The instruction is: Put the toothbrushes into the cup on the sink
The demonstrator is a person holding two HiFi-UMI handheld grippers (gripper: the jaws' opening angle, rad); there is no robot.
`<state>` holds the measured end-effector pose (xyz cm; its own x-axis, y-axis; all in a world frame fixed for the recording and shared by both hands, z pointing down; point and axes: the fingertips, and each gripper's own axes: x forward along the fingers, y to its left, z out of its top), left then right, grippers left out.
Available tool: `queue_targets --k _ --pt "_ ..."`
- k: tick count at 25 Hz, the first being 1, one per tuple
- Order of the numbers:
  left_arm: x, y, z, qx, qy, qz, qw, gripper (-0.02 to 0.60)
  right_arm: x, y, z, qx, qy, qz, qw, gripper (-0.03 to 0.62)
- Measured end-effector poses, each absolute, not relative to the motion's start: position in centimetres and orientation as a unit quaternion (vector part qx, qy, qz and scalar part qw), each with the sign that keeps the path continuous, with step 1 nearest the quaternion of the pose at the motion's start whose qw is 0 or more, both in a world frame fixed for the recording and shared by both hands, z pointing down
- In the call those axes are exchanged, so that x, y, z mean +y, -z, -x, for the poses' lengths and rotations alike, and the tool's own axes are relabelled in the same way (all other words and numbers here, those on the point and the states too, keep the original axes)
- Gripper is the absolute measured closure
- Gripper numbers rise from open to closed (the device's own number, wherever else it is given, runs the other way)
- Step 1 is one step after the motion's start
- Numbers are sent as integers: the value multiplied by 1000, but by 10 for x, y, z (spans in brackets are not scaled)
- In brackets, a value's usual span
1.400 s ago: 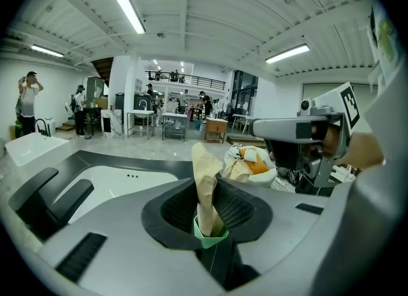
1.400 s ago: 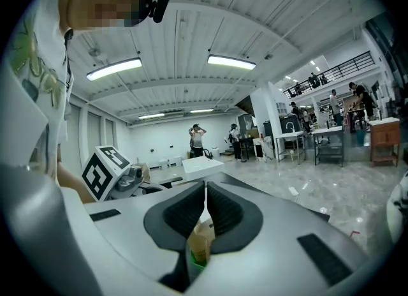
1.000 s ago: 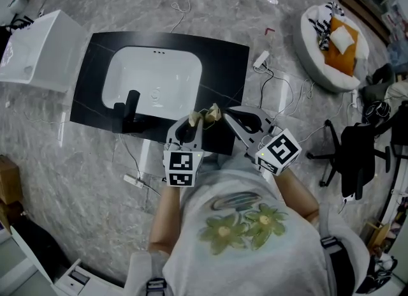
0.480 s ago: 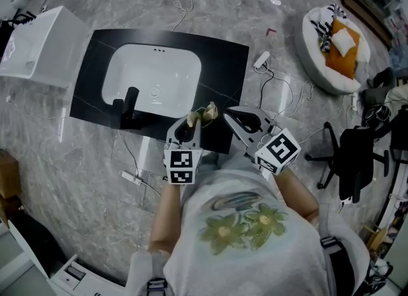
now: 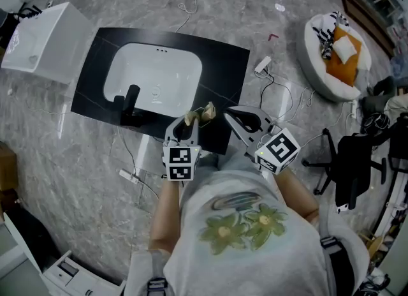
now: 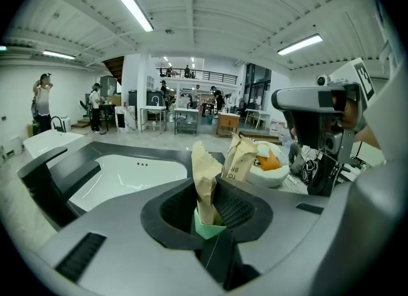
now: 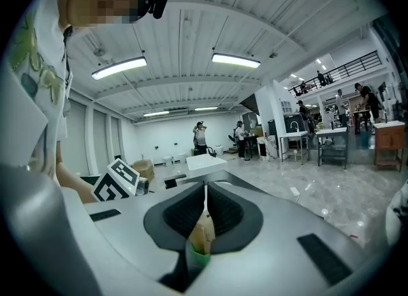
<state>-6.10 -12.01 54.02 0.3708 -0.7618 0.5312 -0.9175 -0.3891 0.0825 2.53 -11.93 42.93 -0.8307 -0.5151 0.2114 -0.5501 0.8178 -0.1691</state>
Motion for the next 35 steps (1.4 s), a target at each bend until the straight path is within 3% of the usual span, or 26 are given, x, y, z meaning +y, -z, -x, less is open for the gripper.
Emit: queue_targets --k 6,13,19,32,34,35 --pt "-116 -546 60 -522 -220 -800 198 480 -116 -425 -27 -952 -111 -272 80 546" --pt "-117 -536 62 -541 -204 -791 200 383 -113 -424 -27 -955 -111 -260 87 546" --pt "-116 -506 66 -554 -181 -792 185 352 -112 -424 -25 -955 -116 -256 95 546" --pt "-101 -415 71 -572 -129 -803 108 357 -98 -401 -8 -965 -105 -223 88 546" --pt "-95 -409 71 -576 -127 -802 97 398 -95 -399 -8 -966 -103 -219 87 546" --pt "-92 -405 71 -578 -124 -802 89 449 -93 -397 -8 -967 -103 -217 86 546"
